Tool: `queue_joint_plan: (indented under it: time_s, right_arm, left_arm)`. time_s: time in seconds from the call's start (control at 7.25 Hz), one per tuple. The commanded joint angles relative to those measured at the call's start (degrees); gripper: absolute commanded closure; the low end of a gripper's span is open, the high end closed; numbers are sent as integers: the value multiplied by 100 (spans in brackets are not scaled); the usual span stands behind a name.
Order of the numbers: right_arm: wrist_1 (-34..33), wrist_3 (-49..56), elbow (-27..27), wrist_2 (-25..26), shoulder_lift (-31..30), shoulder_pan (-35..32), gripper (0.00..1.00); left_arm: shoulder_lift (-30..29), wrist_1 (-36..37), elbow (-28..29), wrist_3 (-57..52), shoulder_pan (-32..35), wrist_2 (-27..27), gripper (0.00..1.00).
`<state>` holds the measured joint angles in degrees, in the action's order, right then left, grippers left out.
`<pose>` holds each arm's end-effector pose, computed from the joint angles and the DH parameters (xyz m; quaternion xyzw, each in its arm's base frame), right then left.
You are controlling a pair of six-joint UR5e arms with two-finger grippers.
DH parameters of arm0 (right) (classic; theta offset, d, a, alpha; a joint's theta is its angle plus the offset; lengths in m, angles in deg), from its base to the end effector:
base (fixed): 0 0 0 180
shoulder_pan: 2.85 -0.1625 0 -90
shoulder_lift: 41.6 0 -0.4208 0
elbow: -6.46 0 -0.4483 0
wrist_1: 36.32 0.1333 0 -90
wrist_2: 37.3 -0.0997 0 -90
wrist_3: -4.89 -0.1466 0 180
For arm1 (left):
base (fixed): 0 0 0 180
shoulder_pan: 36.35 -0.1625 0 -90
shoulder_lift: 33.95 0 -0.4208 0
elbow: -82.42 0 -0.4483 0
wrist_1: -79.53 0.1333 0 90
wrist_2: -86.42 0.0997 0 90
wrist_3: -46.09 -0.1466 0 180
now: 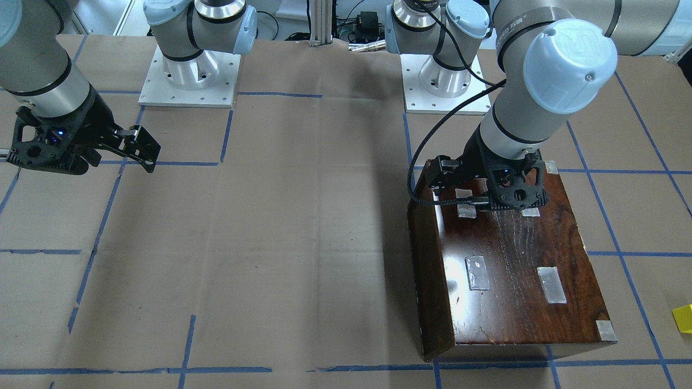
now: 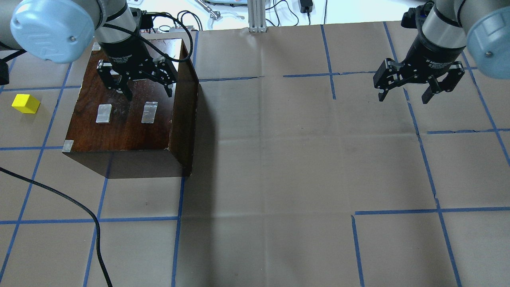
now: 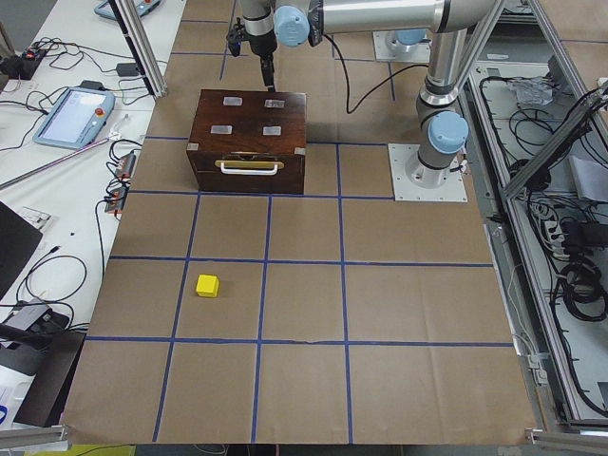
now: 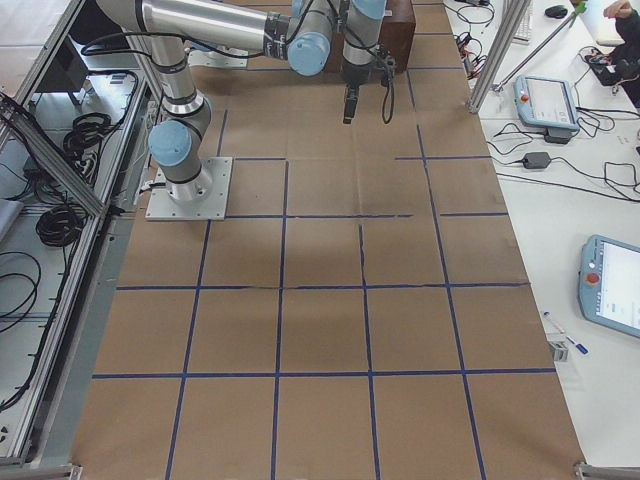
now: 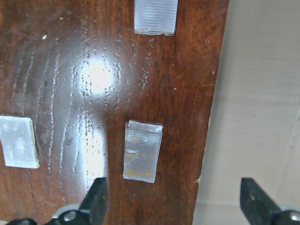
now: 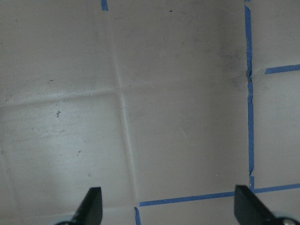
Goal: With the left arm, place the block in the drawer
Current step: 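Move the left gripper over the wooden cabinet top toward its drawer side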
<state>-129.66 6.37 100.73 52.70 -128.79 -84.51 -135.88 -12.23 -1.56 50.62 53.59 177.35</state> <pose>0.0513 -0.5689 0.3747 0.0598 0.9977 0.0325 0.0028 -0.1303 -0.6123 0.3695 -0.0394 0.9969 0.0665 0.0107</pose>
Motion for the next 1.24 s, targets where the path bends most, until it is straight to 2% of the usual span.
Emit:
queue_joint_plan:
  time_s: [0.0, 1.1]
  right_arm:
    - [0, -8, 4, 0, 0, 0, 0]
    - [0, 1, 4, 0, 0, 0, 0]
  left_arm:
    - [85, 0, -31, -5, -3, 39, 1]
    - [147, 97, 57, -286, 15, 30, 1]
